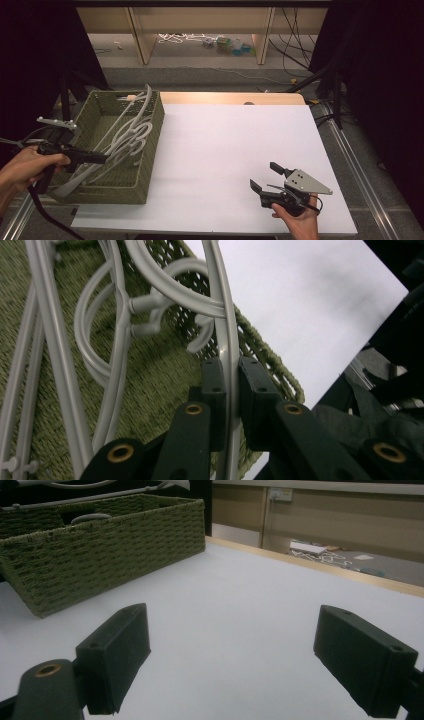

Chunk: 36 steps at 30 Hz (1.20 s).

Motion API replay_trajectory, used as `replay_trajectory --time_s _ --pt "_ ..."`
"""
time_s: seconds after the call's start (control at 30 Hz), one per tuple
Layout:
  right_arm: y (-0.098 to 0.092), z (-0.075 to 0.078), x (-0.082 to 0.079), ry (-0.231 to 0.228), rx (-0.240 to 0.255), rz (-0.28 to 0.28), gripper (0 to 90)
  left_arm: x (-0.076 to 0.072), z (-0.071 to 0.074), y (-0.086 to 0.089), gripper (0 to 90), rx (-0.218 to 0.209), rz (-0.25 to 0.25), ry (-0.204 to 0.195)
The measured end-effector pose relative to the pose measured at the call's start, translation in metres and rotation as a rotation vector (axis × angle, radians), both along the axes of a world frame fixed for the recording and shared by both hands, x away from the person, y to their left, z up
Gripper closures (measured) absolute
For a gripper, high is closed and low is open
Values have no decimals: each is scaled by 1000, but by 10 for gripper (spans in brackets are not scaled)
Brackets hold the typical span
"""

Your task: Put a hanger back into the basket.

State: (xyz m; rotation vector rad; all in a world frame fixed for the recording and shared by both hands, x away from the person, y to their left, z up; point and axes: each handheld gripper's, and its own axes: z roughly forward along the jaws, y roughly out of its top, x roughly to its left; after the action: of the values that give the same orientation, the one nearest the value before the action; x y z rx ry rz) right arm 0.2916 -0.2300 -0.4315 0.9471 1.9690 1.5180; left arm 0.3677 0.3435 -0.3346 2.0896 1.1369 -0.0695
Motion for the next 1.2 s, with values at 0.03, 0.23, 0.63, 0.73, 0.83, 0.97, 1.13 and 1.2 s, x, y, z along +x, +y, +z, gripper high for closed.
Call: replay_trajectory --time_s 0.03,0.23,0.63,0.73,0.83,0.97,1.13,1.2 --pt "0 0 0 0 1 0 156 1 -1 1 822 12 0 11" --pt "0 0 0 -3 -7 -7 156 10 -7 3 821 52 -14 66" --pt "0 0 0 -4 -5 -8 156 40 -12 15 814 173 -68 101" --pt "-1 0 0 1 -9 -4 156 46 -14 22 814 189 -62 95" --pt "-1 1 0 7 -11 1 156 49 -18 25 814 192 -72 82" --pt "0 0 0 0 -4 -3 156 49 -22 30 814 254 -75 70" --pt "1 -1 1 -2 3 -1 156 49 -29 32 814 253 -85 74" --pt "0 0 1 0 -6 -3 156 48 -30 32 813 253 -81 73"
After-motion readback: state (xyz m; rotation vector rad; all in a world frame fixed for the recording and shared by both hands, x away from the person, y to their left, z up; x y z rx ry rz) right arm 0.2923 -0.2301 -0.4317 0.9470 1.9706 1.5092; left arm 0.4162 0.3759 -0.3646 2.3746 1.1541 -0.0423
